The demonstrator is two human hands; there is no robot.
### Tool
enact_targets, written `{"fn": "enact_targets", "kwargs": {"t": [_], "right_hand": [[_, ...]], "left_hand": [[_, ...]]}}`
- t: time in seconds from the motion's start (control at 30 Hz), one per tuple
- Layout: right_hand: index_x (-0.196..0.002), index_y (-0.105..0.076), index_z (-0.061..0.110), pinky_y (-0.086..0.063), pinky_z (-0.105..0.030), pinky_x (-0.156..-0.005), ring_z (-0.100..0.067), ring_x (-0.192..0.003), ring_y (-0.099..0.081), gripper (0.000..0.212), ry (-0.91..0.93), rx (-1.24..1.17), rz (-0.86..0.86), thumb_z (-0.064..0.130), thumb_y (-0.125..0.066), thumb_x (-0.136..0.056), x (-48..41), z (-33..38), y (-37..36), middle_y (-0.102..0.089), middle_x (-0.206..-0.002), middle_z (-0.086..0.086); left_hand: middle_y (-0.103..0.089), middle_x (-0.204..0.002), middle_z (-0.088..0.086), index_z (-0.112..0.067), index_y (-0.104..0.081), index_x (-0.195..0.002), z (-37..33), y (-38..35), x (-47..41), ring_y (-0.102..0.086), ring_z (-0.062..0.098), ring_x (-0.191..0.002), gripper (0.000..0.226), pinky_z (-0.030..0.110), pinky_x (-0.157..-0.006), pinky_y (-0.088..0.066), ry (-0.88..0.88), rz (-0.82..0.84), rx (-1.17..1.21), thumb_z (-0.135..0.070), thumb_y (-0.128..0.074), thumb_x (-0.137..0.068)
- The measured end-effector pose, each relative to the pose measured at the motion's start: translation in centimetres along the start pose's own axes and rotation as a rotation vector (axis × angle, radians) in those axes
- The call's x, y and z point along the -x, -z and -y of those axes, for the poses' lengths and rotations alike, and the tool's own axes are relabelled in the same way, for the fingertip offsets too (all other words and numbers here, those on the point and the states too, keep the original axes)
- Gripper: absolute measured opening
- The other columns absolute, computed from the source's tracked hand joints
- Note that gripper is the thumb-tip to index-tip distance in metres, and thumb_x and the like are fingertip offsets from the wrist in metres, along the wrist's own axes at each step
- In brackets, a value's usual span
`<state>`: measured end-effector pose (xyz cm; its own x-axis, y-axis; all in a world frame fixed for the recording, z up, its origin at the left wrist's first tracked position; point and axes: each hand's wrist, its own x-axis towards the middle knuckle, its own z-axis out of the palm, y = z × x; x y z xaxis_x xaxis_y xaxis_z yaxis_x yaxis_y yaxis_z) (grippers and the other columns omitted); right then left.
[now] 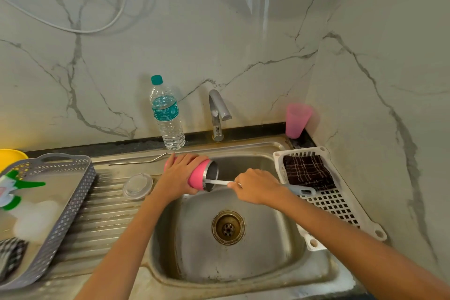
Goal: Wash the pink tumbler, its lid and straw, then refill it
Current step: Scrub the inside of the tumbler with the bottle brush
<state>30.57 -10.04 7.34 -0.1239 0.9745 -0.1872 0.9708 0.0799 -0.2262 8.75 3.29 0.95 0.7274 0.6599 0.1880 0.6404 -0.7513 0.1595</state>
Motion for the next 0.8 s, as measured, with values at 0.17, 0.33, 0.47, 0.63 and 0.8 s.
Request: {"fn": "enact_targets", "kwargs": {"t": [0.17, 0.33, 0.47, 0.63, 0.8], "right_hand": [[-0.082, -0.06, 0.014, -0.046, -0.034, -0.073, -0.022, -0.074, -0.058, 0.046, -0.027, 0.048, -0.02, 0.045, -0.031, -0.101, 1.4, -2.7, 0.3, -0.057, -0.075, -0.003], [-0.087, -0.064, 0.011, -0.042, -0.032, -0.065, -0.023, -0.07, -0.056, 0.049, -0.026, 0.048, -0.07, 0.043, -0.031, -0.101, 0.4, -1.8, -0.8, -0.057, -0.073, -0.004], [-0.079, -0.058, 0.014, -0.041, -0.03, -0.066, -0.02, -0.069, -0.054, 0.045, -0.033, 0.06, -0.077, 0.043, -0.03, -0.102, 1.2, -3.2, -0.4, -0.054, -0.071, -0.002], [-0.088, -0.067, 0.013, -0.04, -0.03, -0.062, -0.021, -0.068, -0.057, 0.05, -0.017, 0.08, -0.139, 0.044, -0.03, -0.101, 0.7, -2.5, -0.5, -0.06, -0.073, -0.004], [-0.098, -0.069, 0.017, -0.046, -0.033, -0.066, -0.024, -0.076, -0.062, 0.046, 0.001, 0.089, -0.174, 0.045, -0.032, -0.101, -0.3, -2.2, 0.4, -0.066, -0.082, -0.006]], "left_hand": [[-0.047, -0.14, -0.005, -0.034, -0.034, -0.145, 1.9, 0.6, 0.8, -0.043, 0.021, -0.131, 0.097, 0.047, -0.115, -0.025, 0.068, 0.035, 0.024, -0.052, -0.08, -0.061], [-0.048, -0.141, -0.002, -0.032, -0.036, -0.145, -0.6, 0.3, -0.6, -0.043, 0.022, -0.13, 0.097, 0.046, -0.113, -0.03, -0.015, 0.073, -0.009, -0.05, -0.082, -0.061], [-0.047, -0.14, -0.003, -0.033, -0.035, -0.145, 1.2, 0.5, 0.2, -0.043, 0.021, -0.13, 0.098, 0.043, -0.112, -0.029, 0.057, 0.081, 0.038, -0.049, -0.082, -0.061], [-0.046, -0.14, -0.006, -0.036, -0.033, -0.144, 0.5, 1.4, -0.1, -0.042, 0.017, -0.129, 0.098, 0.041, -0.112, -0.029, 0.042, 0.117, 0.096, -0.049, -0.081, -0.06], [-0.044, -0.142, -0.007, -0.036, -0.031, -0.145, -0.4, 1.5, -0.4, -0.041, 0.015, -0.129, 0.101, 0.039, -0.111, -0.034, 0.048, 0.149, 0.162, -0.047, -0.084, -0.061]]}}
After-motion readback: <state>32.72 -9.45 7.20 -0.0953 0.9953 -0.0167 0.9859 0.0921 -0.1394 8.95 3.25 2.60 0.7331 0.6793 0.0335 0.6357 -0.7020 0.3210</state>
